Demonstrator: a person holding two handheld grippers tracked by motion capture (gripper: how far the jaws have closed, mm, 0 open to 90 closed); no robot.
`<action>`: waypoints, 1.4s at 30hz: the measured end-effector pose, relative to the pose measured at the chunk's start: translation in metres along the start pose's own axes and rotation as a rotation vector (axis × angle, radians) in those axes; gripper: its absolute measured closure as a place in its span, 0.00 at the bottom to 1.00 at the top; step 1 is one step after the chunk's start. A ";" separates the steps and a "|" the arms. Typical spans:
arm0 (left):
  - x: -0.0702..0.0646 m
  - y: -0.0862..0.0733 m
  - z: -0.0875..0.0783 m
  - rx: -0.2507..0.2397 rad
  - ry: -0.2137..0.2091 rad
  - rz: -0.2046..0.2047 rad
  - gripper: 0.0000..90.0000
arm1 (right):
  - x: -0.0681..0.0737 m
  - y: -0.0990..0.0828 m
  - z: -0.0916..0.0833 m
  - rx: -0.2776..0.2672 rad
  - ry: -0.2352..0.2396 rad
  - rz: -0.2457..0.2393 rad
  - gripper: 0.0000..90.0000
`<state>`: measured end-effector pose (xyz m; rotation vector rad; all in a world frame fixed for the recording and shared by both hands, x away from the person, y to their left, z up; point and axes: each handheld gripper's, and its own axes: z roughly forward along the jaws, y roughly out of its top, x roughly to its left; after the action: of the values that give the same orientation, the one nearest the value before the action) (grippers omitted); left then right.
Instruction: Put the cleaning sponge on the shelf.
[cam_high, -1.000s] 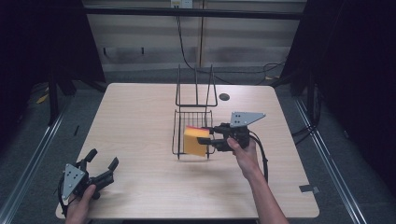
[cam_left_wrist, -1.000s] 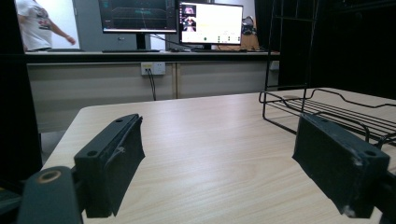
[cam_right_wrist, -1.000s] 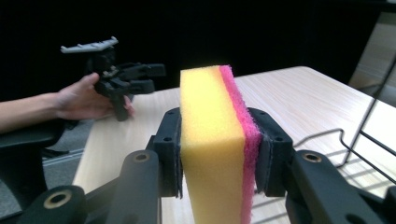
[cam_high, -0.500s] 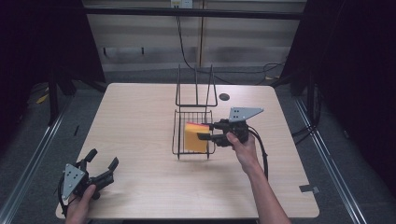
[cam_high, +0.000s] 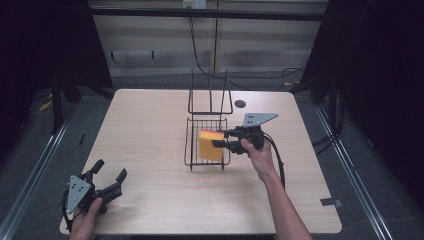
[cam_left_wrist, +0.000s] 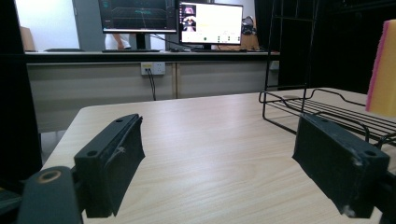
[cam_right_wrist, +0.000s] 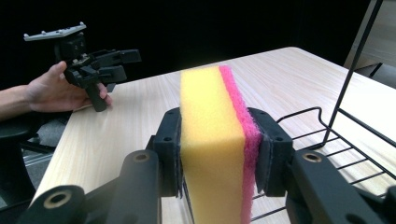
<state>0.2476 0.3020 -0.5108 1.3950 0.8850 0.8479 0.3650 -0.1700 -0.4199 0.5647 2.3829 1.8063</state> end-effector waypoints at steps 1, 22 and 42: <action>0.000 0.000 0.000 0.000 0.000 0.000 0.17 | -0.001 -0.001 0.001 0.004 -0.004 0.003 0.66; 0.000 0.000 0.000 0.003 -0.001 0.003 0.17 | -0.008 -0.013 0.017 0.040 0.066 0.031 0.64; 0.000 0.000 0.000 0.003 -0.001 0.004 0.17 | -0.006 -0.012 0.015 0.025 0.018 0.051 0.41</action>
<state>0.2475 0.3024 -0.5108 1.3995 0.8835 0.8491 0.3719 -0.1609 -0.4368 0.6202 2.4278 1.8118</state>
